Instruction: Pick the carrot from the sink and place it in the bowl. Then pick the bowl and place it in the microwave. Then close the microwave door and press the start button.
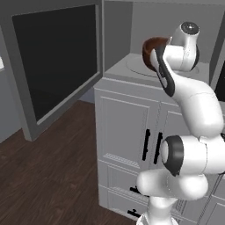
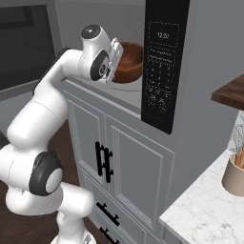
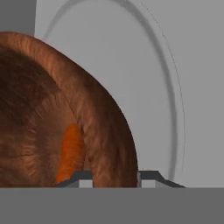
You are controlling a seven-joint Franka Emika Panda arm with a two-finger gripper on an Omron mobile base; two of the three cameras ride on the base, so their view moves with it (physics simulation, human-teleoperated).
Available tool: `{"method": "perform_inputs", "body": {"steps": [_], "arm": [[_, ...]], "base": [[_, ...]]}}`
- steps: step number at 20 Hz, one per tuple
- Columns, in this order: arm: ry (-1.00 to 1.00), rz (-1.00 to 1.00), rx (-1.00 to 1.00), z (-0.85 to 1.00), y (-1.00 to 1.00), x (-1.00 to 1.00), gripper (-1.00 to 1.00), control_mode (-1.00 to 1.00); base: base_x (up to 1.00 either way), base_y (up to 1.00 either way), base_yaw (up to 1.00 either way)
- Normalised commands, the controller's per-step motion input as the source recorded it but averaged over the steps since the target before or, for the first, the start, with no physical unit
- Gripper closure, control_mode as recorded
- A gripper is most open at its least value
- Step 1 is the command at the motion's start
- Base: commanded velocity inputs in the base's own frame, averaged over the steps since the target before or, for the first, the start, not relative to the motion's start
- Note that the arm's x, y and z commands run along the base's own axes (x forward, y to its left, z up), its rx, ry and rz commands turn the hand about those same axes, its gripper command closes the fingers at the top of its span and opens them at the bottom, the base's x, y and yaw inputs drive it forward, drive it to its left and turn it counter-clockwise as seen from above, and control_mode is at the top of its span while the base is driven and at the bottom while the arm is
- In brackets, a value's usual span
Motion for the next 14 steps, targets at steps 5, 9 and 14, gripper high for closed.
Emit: {"method": "perform_inputs", "body": {"steps": [5,9,14], "arm": [[-0.3,0.0,0.0,-0.07,0.0,0.11,-1.0,-1.0],[-0.2,0.02,0.0,0.12,0.12,-0.21,-1.0,-1.0],[-0.17,0.1,0.0,0.46,0.41,-1.0,-1.0,-1.0]], "base": [[0.0,0.0,0.0],[0.0,0.0,0.0],[0.0,0.0,0.0]]}}
